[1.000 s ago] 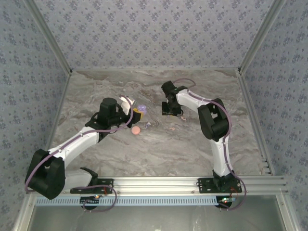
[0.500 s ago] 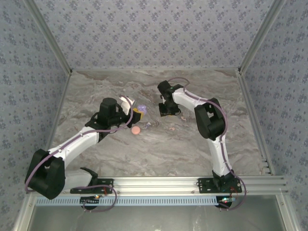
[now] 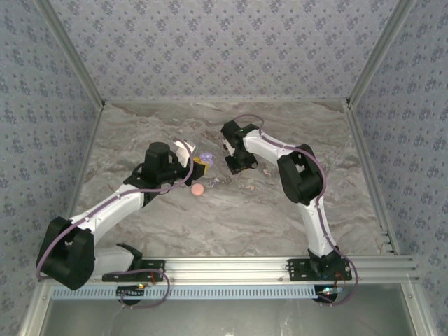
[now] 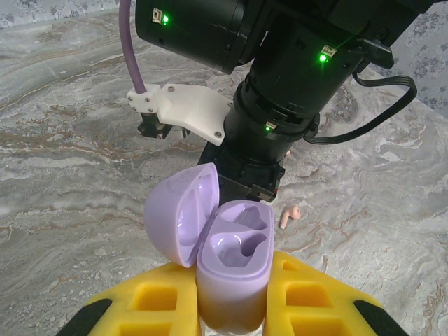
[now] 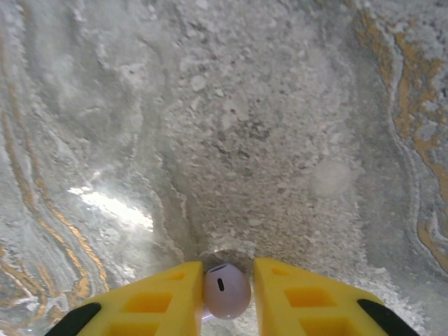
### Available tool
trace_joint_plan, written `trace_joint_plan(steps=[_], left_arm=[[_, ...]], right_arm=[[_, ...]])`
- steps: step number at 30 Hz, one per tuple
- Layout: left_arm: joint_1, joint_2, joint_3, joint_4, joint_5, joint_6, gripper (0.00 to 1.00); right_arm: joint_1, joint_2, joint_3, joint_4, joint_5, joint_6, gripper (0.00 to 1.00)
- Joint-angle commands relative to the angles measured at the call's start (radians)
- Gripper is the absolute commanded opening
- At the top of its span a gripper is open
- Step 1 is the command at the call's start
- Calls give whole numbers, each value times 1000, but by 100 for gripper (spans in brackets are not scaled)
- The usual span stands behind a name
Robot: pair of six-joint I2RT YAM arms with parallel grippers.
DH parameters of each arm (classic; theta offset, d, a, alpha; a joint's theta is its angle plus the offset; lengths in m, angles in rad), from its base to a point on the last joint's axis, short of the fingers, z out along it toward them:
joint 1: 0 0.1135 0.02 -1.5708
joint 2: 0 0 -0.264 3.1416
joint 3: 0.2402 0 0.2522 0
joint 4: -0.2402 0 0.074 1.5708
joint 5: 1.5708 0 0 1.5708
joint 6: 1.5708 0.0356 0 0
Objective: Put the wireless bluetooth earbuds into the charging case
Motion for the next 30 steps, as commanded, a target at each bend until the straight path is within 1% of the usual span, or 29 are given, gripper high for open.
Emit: trace_joint_plan(steps=[1, 4, 8, 14, 24, 30], left_arm=[[-5, -15, 11, 17, -8, 4, 18], [-4, -14, 11, 20, -7, 1, 18], [-5, -15, 10, 19, -6, 2, 18], [-5, -18, 9, 20, -6, 2, 18], [-5, -21, 10, 18, -5, 1, 18], [-5, -19, 11, 18, -5, 2, 18]], right_arm=[[-5, 6, 26, -52, 31, -34, 32], [-9, -25, 14, -36, 13, -13, 37], [-7, -62, -3, -13, -19, 12, 42], [6, -53, -20, -6, -26, 39, 49], [30, -8, -24, -22, 84, 81, 50], [36, 7, -28, -32, 111, 87, 50]])
